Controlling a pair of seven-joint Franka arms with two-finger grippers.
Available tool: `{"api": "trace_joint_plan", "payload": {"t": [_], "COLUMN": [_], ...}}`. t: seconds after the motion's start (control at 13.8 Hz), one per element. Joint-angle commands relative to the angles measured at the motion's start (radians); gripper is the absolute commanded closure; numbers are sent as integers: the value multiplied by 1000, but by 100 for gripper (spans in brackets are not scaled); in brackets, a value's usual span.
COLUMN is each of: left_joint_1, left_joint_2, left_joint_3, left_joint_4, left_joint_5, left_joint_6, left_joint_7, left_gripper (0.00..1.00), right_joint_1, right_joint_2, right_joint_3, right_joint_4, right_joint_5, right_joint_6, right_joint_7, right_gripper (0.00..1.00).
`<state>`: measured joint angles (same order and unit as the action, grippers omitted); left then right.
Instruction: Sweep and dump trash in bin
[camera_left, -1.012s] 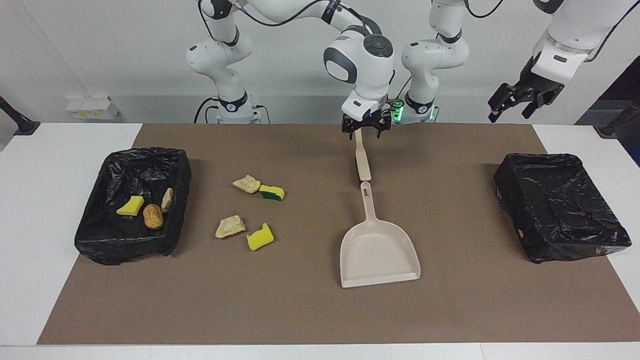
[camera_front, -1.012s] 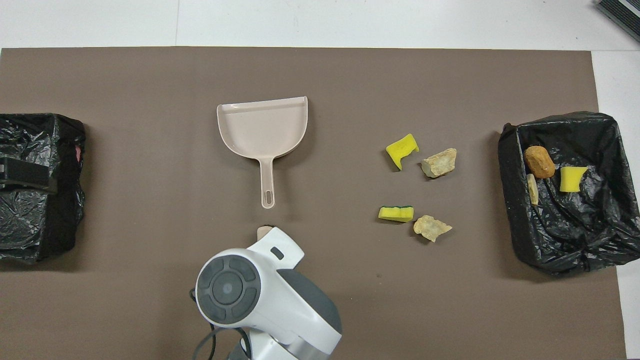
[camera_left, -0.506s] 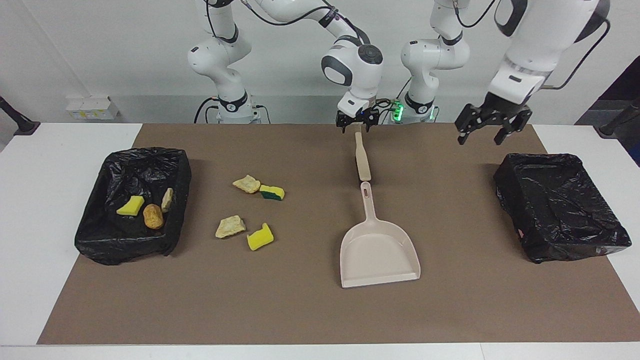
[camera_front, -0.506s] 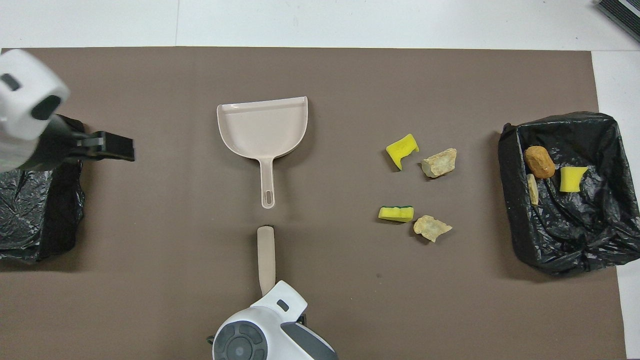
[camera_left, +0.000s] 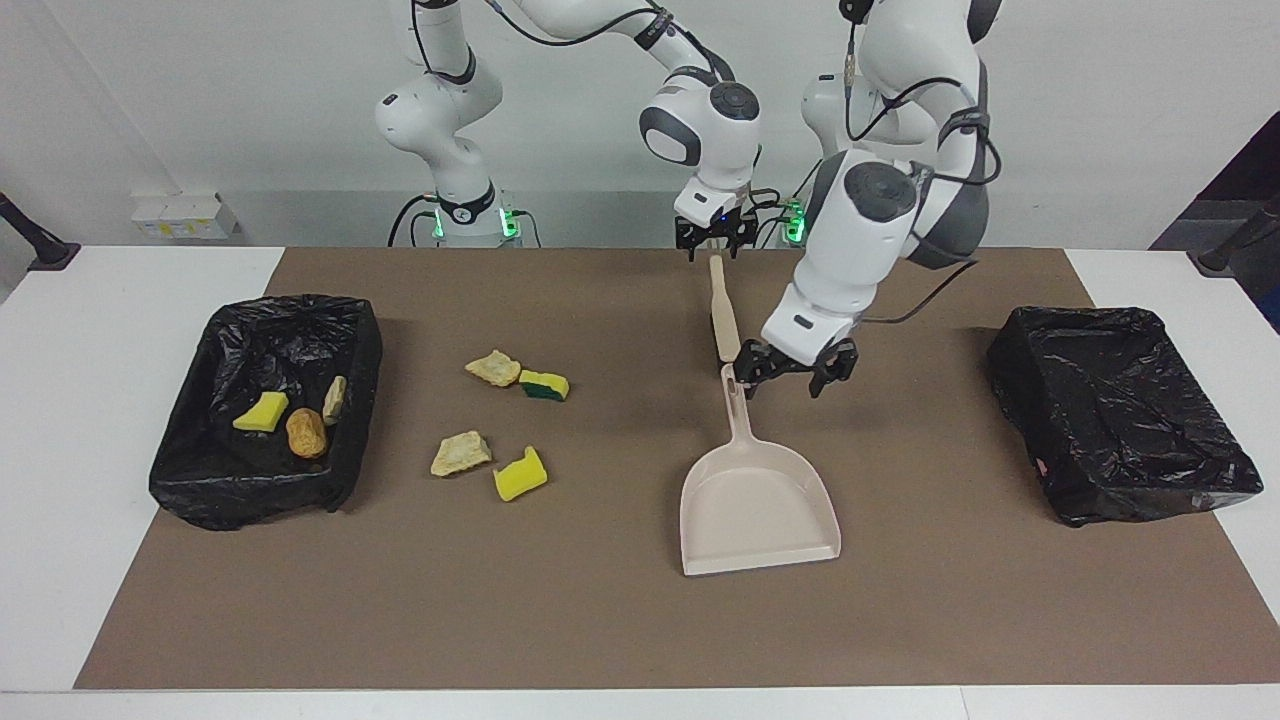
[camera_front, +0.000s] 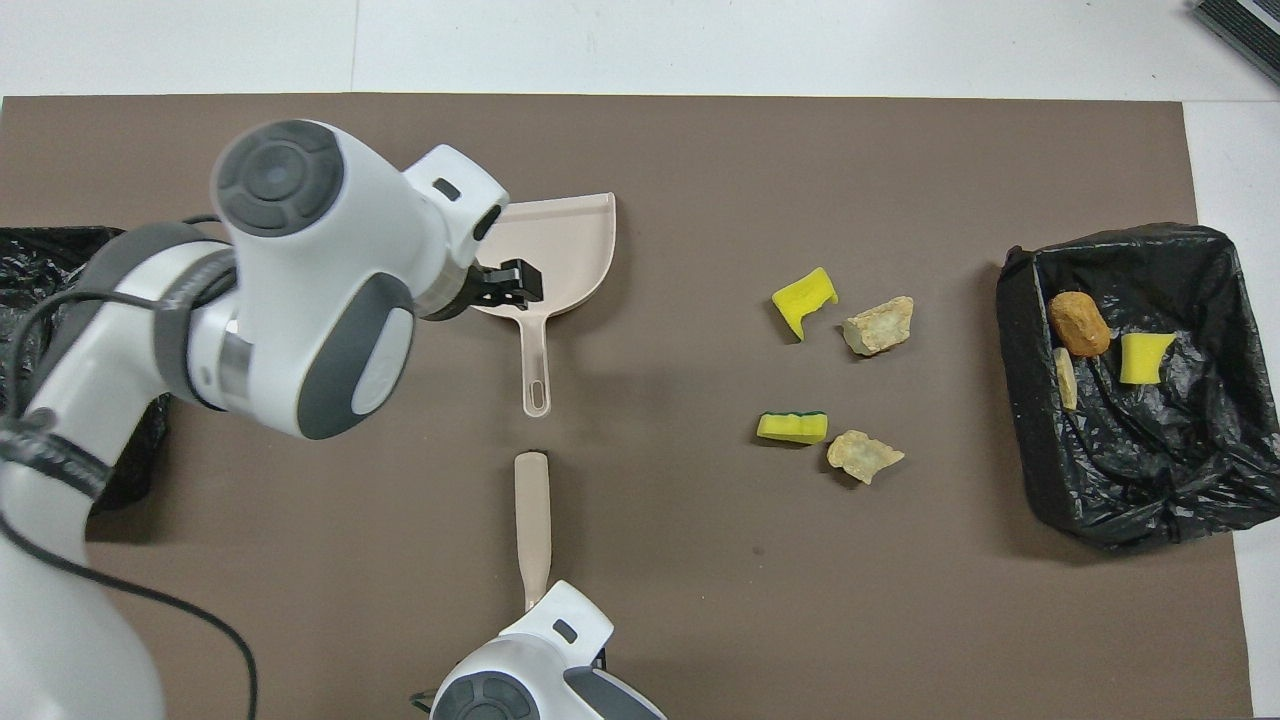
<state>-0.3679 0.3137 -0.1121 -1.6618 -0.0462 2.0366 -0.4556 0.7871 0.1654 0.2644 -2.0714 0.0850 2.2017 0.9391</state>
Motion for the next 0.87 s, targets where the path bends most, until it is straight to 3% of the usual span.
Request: {"api": "trace_joint_plan", "payload": {"t": [0.0,0.07,0.29,0.36,0.43,0.51,0.58,0.72,0.8], "left_joint_1": [-43,-49,-81,-82,-82,-82,-82,-78,-74], "left_joint_2": [-15,-24,-25,-28,-28,-30,-33,-38,-38], "left_joint_3": [18,18,18,18,18,18,17,17,17], "left_joint_4": [-122,-154,-202,-207,-207,-207,-208,-208,-205], "left_joint_5": [-3,-3,-3,-3,-3,-4,-4,-7,-30], "left_joint_6": [121,144,160,154,151,145,125,77,62], "left_joint_7": [-9,-11,-15,-14,-14,-15,-14,-15,-15], "left_gripper": [0,0,0,0,0,18,49,100,100], "right_joint_1": [1,12,17,18,18,17,15,4,-3], "right_joint_2": [-11,6,9,11,11,12,11,-16,-41], "right_joint_3": [-2,-2,-2,-2,-2,-2,-4,-5,-5], "right_joint_4": [-32,-29,-16,-13,-10,-9,-6,-7,-12], "right_joint_5": [27,25,25,25,25,24,24,25,25], "right_joint_6": [39,41,47,46,46,47,47,24,-6], "right_joint_7": [-11,-6,1,4,4,3,3,10,36], "right_gripper": [37,47,87,98,100,100,100,100,100]}}
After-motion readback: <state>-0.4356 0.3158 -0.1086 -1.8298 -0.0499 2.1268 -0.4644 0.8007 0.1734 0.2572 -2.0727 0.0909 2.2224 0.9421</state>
